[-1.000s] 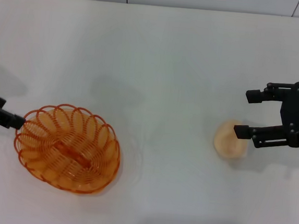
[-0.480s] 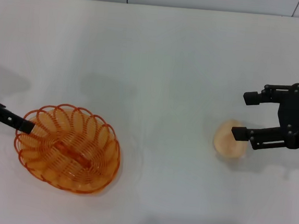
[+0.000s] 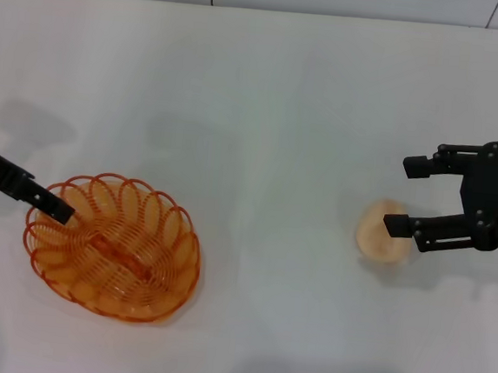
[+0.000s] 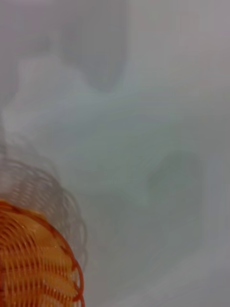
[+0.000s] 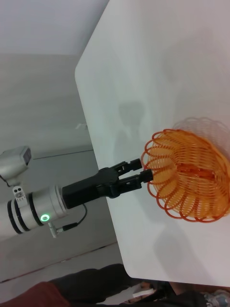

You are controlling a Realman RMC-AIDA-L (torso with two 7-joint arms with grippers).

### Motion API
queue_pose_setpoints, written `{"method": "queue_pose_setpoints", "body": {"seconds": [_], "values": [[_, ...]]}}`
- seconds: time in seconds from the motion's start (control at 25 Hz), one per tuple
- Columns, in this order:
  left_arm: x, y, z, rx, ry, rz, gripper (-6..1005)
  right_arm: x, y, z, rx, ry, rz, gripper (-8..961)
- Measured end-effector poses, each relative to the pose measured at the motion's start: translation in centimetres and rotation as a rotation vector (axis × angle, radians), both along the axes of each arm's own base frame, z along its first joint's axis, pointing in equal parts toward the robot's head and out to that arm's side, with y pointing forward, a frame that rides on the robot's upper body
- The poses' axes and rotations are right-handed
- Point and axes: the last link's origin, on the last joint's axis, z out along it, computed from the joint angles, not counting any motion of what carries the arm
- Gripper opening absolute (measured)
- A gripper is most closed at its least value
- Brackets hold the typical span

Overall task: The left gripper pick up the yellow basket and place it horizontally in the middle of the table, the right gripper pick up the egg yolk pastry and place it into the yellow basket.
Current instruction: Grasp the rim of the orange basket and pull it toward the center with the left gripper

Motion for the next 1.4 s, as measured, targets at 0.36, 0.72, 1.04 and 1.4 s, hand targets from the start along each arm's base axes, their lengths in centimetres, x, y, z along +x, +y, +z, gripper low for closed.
{"method": "queue_pose_setpoints", "body": {"seconds": [0.36,0.72,1.04,1.4], "values": [[0.5,0.5,-0.9,-0.039,0.048,0.040,856,0.0,0.0,0.0,0.000,0.000,0.000,813],[0.3,0.5,-1.8,-0.041,0.046,0.051,854,0.1,0.0,0.0,0.001,0.000,-0.005,813],[0.2,0.4,-2.6,-0.056,0.047,0.054,648,0.3,-0.1,0.0,0.000,0.001,-0.011,814],[0.2,0.5,-2.7,-0.054,0.053,0.043,581,0.4,-0.2,0.0,-0.001,0.001,-0.014,813]]}}
